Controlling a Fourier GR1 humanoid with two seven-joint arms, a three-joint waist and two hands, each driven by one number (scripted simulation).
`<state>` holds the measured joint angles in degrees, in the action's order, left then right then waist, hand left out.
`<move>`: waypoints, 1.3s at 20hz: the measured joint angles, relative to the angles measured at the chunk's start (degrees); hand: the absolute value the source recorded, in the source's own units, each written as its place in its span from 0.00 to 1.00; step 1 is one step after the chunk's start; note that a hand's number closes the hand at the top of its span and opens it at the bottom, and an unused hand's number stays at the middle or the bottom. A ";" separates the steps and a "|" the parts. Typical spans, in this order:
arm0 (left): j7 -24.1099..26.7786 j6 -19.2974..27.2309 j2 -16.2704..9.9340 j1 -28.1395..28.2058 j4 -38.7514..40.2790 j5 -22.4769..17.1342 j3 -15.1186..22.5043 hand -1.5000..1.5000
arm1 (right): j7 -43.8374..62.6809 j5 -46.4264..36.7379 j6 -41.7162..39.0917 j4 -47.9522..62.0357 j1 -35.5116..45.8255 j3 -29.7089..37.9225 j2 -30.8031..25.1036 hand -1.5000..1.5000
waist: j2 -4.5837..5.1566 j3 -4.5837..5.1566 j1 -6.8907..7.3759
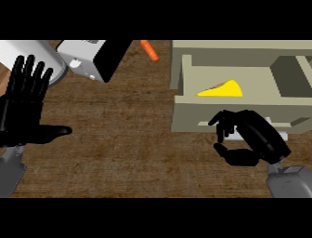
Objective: Pick up the cup, place it into the drawer and close the drawer
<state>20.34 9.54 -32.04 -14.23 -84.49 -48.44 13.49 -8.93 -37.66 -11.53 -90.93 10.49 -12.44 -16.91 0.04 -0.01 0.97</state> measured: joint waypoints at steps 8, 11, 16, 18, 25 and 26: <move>1.53 -8.00 -0.84 5.56 1.04 -0.20 -5.16 0.00 | -4.62 -7.42 5.56 22.00 9.95 0.19 2.97 0.00 | 0.11 0.01 0.03; 1.39 -10.42 -0.40 7.28 1.18 0.11 -7.18 0.00 | -7.00 -8.76 7.44 30.05 13.64 1.22 4.61 0.00 | 0.11 0.00 -0.10; 1.33 -13.44 0.31 8.70 1.85 0.90 -9.18 0.00 | -12.57 -8.81 10.26 44.54 22.26 5.17 5.72 0.00 | -0.06 0.12 0.23; 1.68 -14.25 0.80 9.19 1.82 1.62 -9.29 0.00 | -14.79 -8.11 10.04 50.18 25.93 7.15 5.21 0.00 | 0.07 0.09 0.46; 1.22 -16.73 1.76 8.16 3.29 2.04 -10.48 0.00 | -22.82 -7.32 10.28 66.06 36.09 11.79 2.71 0.00 | -0.09 0.32 1.14; 1.20 -16.92 1.67 8.15 3.20 2.12 -10.72 0.00 | -23.60 -7.46 10.08 67.57 37.25 12.03 2.35 0.00 | -0.15 0.36 1.33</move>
<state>21.54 -7.38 -30.37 -6.08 -81.30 -46.32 2.77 -32.53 -45.12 -1.45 -23.36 47.73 -0.41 -14.56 -0.10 0.35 2.30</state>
